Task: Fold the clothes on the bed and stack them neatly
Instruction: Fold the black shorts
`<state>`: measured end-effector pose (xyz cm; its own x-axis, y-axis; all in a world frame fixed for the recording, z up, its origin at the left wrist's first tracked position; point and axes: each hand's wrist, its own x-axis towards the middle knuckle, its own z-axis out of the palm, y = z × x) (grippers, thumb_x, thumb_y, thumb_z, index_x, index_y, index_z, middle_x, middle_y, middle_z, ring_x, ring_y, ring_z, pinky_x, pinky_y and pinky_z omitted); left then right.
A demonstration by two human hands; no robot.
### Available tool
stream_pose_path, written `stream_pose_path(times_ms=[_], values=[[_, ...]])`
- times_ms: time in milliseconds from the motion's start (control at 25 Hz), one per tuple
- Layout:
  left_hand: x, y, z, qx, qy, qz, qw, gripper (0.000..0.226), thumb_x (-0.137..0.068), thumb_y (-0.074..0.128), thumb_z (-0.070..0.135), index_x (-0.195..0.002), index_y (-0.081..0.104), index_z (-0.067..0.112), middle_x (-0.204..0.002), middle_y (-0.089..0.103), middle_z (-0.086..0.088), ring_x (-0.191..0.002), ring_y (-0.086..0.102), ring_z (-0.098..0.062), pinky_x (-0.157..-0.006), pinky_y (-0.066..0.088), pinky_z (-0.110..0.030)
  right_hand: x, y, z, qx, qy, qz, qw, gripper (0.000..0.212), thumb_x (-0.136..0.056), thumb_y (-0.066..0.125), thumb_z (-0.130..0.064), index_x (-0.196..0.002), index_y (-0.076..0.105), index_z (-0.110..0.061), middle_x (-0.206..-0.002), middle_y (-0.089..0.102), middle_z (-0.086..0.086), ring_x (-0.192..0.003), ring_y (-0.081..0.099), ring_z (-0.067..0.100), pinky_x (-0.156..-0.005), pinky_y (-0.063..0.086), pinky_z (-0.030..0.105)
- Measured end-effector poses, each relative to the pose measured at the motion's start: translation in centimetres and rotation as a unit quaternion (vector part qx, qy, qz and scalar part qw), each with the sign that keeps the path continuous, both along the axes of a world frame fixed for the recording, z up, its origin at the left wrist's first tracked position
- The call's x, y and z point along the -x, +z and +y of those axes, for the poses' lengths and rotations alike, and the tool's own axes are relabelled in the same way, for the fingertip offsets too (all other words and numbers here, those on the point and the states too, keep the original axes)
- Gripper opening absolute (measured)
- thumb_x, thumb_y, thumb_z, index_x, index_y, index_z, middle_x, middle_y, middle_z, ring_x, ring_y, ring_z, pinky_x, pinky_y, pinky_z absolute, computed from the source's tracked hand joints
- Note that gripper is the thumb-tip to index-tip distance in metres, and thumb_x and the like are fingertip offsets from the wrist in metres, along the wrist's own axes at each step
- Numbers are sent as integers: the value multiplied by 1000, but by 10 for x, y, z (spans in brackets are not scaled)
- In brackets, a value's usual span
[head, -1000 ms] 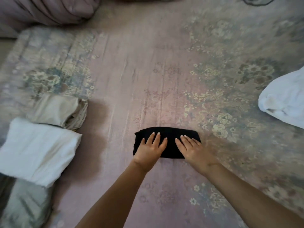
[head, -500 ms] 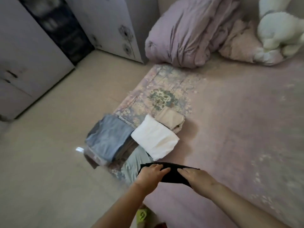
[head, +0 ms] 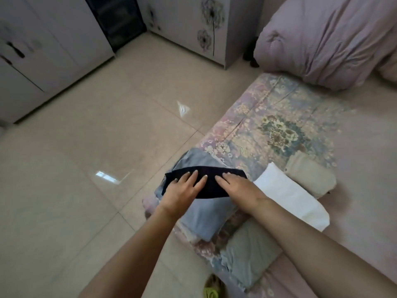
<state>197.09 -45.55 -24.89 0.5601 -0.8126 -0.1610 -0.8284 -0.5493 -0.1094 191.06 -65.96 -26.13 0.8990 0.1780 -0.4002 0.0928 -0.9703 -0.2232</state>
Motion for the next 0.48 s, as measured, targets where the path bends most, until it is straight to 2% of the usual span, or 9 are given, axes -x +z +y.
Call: stream_pose_path(times_ms=[40, 120, 200, 280, 360, 440, 480], values=[[-21, -8, 4, 10, -16, -34, 999, 69, -69, 81, 0, -133, 62, 15, -130, 65, -16, -112, 69, -29, -77, 61, -36, -13, -12, 9, 40, -2, -58, 997, 55, -96, 53, 0, -149, 40, 1, -147, 46, 33, -137, 47, 46, -111, 43, 53], [-52, -31, 7, 42, -58, -120, 990, 62, -67, 83, 3, -126, 67, 15, -125, 68, -15, -106, 71, -27, -76, 61, -37, -25, -34, 25, 132, 31, -155, 979, 40, -91, 49, -3, -128, 65, -6, -122, 68, 25, -114, 68, 35, -93, 58, 44], [-57, -59, 7, 59, -54, -187, 979, 48, -79, 72, 6, -125, 67, 14, -126, 68, -15, -105, 71, -31, -74, 61, -43, -36, -56, 26, 151, 54, -267, 950, 37, -95, 42, -2, -108, 75, -14, -104, 76, 15, -96, 75, 26, -81, 61, 38], [-30, -101, 7, 45, 21, -206, 977, 40, -93, 52, 6, -132, 62, 10, -133, 64, -16, -115, 66, -37, -84, 59, -54, -55, -77, 12, 134, 106, -332, 928, 44, -104, 34, -2, -111, 74, -19, -112, 76, 10, -103, 73, 22, -87, 59, 41], [10, -139, 1, 0, 123, -98, 988, 42, -98, 45, 10, -137, 58, 10, -140, 60, -15, -126, 59, -39, -94, 50, -66, -71, -106, 0, 153, 195, -304, 920, 40, -101, 46, -4, -130, 65, -24, -135, 66, 7, -124, 64, 22, -101, 52, 45], [44, -162, -13, -36, 166, 11, 985, 51, -93, 59, 25, -144, 53, 20, -149, 52, -8, -135, 52, -33, -100, 45, -66, -67, -136, -2, 148, 252, -168, 941, 58, -95, 57, -3, -149, 48, -25, -156, 45, 7, -144, 44, 25, -116, 37, 49], [53, -168, -20, -40, 186, 50, 980, 60, -90, 66, 31, -147, 49, 24, -153, 48, -6, -139, 48, -32, -102, 43, -66, -62, -144, -2, 129, 241, -102, 957, 64, -96, 55, -3, -154, 39, -24, -162, 34, 7, -149, 34, 26, -120, 29, 51]])
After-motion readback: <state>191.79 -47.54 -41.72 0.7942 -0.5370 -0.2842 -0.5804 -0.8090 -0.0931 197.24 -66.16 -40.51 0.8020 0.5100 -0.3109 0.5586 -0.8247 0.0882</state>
